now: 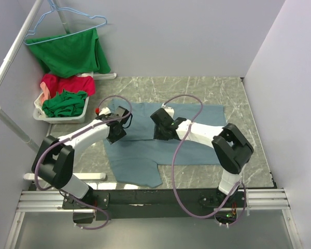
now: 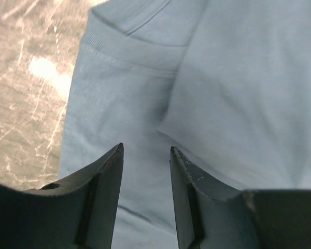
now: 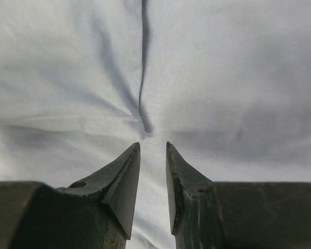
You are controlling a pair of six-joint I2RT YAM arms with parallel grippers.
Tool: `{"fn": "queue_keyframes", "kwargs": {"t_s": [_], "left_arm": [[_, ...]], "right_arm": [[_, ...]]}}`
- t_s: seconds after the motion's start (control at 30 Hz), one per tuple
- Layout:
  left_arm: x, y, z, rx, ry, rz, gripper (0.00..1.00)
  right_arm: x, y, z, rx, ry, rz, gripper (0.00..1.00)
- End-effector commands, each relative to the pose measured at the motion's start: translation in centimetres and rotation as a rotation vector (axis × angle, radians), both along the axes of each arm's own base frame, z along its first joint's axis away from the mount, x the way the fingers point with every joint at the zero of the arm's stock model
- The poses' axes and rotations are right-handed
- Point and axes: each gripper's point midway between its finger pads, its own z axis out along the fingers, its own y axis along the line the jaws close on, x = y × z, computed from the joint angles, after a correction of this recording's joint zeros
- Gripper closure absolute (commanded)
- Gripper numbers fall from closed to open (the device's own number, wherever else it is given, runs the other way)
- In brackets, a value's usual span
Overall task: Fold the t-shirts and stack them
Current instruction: Fold the tshirt
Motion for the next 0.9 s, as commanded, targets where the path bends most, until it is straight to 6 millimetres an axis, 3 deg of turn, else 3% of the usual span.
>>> {"fn": "queue_keyframes", "kwargs": {"t_s": [0.0, 0.07, 0.13, 0.17, 0.2, 0.27, 0.3, 0.37, 0.4, 0.47, 0.5, 0.53, 0.6, 0.63, 0.87], "left_arm": [[3.7, -1.2, 4.9, -0.026, -0.169, -0.010, 0.52], [5.5, -1.9, 6.4, -0.020, -0.204, -0.029, 0.51], [7.0, -2.7, 5.5, 0.013, -0.178, -0.066, 0.49], [8.6, -3.6, 6.7, 0.001, -0.206, -0.077, 0.49], [9.4, -4.2, 5.3, 0.022, -0.172, -0.095, 0.49], [11.5, -5.3, 6.1, 0.022, -0.190, -0.113, 0.49], [12.2, -5.6, 4.6, 0.035, -0.159, -0.124, 0.49], [14.0, -6.0, 4.7, 0.020, -0.163, -0.123, 0.49], [14.4, -5.9, 2.9, 0.029, -0.126, -0.123, 0.49], [15.8, -5.3, 2.7, 0.020, -0.115, -0.092, 0.49], [16.0, -4.9, 1.0, 0.037, -0.075, -0.086, 0.49], [16.4, -4.3, 0.7, 0.043, -0.064, -0.068, 0.49], [16.9, -3.9, -0.3, 0.060, -0.038, -0.062, 0.48], [17.1, -3.6, -0.4, 0.063, -0.032, -0.059, 0.48], [17.5, -2.3, -2.2, 0.071, 0.015, -0.045, 0.46]], "right_arm": [[1.7, -1.9, 4.1, -0.005, -0.104, -0.091, 0.65], [2.6, -2.9, 4.7, -0.012, -0.113, -0.120, 0.65], [3.4, -3.8, 4.9, -0.020, -0.115, -0.147, 0.65], [4.3, -5.1, 4.9, -0.023, -0.109, -0.179, 0.65], [4.7, -5.6, 4.9, -0.020, -0.106, -0.187, 0.64], [6.4, -8.0, 4.5, -0.029, -0.082, -0.238, 0.63], [7.0, -8.9, 4.3, -0.033, -0.073, -0.253, 0.60], [8.1, -10.4, 3.8, -0.051, -0.054, -0.270, 0.56], [9.2, -12.0, 3.6, -0.044, -0.042, -0.302, 0.53], [10.5, -13.5, 3.1, -0.052, -0.024, -0.319, 0.50], [11.2, -14.8, 2.9, -0.046, -0.006, -0.342, 0.49], [12.2, -15.3, 3.4, -0.042, -0.015, -0.348, 0.48], [12.9, -17.2, 2.0, -0.063, 0.032, -0.382, 0.48], [13.7, -17.2, 2.4, -0.057, 0.027, -0.377, 0.48], [14.6, -19.5, -1.0, -0.094, 0.152, -0.413, 0.48]]}}
